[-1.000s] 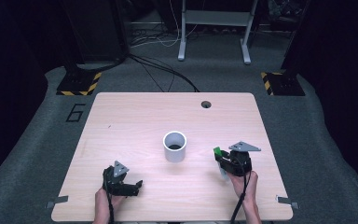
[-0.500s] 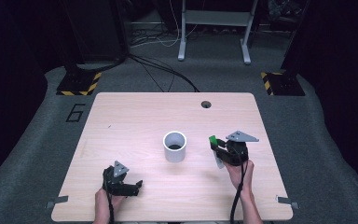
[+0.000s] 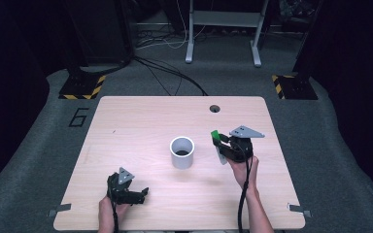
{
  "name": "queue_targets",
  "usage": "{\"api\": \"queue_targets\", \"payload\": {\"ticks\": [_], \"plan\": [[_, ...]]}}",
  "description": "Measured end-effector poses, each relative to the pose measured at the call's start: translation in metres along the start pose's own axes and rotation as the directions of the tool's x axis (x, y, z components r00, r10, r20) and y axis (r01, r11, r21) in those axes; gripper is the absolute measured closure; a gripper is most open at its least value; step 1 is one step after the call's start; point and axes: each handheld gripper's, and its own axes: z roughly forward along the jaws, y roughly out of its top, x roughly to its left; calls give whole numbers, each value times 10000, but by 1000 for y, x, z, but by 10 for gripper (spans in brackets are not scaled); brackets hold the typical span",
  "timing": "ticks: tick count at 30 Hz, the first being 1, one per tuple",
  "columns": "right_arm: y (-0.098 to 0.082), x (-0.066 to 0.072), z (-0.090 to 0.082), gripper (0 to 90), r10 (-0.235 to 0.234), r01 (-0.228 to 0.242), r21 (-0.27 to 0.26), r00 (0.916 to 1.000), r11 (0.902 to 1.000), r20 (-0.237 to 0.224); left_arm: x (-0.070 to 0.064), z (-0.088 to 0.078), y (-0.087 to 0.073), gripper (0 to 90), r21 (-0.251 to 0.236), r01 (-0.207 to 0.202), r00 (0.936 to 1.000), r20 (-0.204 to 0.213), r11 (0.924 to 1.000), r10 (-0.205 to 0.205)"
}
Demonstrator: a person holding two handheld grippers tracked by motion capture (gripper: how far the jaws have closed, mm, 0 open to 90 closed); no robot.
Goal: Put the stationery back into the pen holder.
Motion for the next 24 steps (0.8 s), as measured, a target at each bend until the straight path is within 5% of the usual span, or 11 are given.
{"api": "queue_targets", "payload": {"ticks": [24], "plan": [[42,12,22,671,-587,563,-742,9978,9957,-305,1,1,1,0,-2,-90,9999,128,10000,90]]}}
